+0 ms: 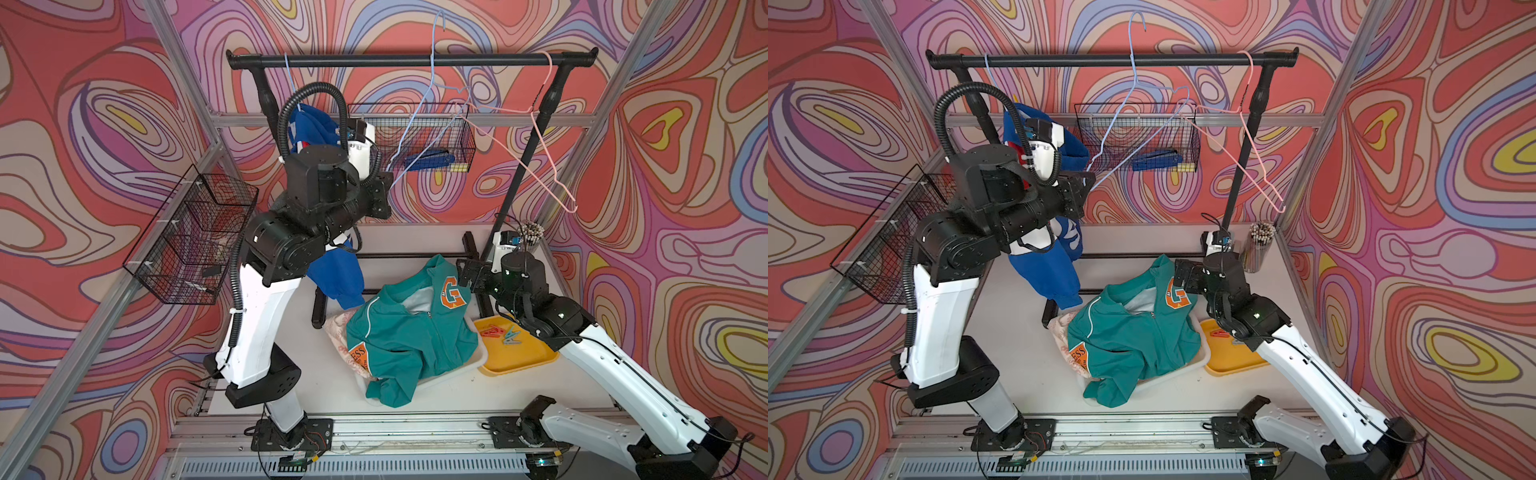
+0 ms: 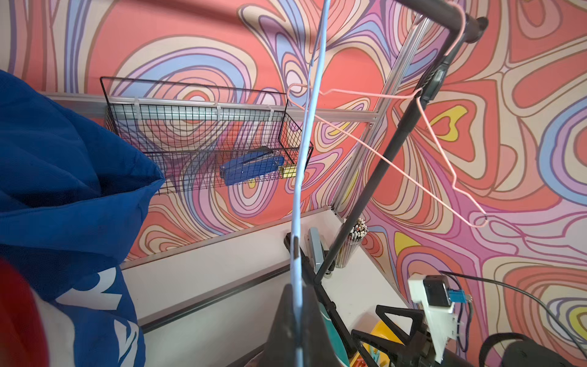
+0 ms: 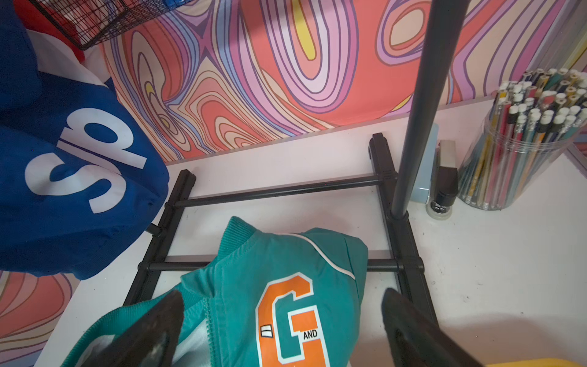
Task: Remove the clothespins securing jackets to the hanger
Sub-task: Place the hanger on the clothesline.
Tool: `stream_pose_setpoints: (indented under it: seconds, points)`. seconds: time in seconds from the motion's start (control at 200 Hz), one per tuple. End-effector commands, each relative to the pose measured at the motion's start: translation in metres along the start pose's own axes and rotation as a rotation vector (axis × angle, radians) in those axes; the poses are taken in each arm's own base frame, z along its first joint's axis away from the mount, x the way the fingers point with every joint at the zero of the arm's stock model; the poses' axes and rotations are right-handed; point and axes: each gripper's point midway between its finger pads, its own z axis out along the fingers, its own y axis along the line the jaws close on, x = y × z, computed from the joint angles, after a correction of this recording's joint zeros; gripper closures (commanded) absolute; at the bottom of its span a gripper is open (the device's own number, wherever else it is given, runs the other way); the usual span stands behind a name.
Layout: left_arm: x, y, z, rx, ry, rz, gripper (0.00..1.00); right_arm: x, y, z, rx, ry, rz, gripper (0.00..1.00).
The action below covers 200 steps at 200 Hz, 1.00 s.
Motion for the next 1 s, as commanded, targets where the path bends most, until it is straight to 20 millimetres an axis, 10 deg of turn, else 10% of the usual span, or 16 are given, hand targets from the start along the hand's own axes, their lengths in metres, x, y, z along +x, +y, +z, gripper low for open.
stream_pose_setpoints:
  seconds: [0.0, 0.641, 0.811, 0.997]
  points:
    - [-0.009, -0.009, 0.0, 0.052, -0.031, -0.033, 1.0, 0.002, 0.0, -0.001, -0.007, -0.003, 0.002, 0.02]
    - [0.031, -0.017, 0.005, 0.123, 0.112, -0.056, 1.0, 0.023, 0.0, 0.022, -0.009, 0.075, 0.02, 0.02]
    - [0.026, -0.026, -0.018, 0.187, 0.107, -0.064, 0.46, 0.024, -0.016, 0.033, -0.038, 0.111, 0.094, 0.02]
    - [0.066, -0.02, -0.047, 0.228, 0.181, -0.037, 0.16, 0.025, -0.049, 0.056, -0.048, 0.164, 0.224, 0.02]
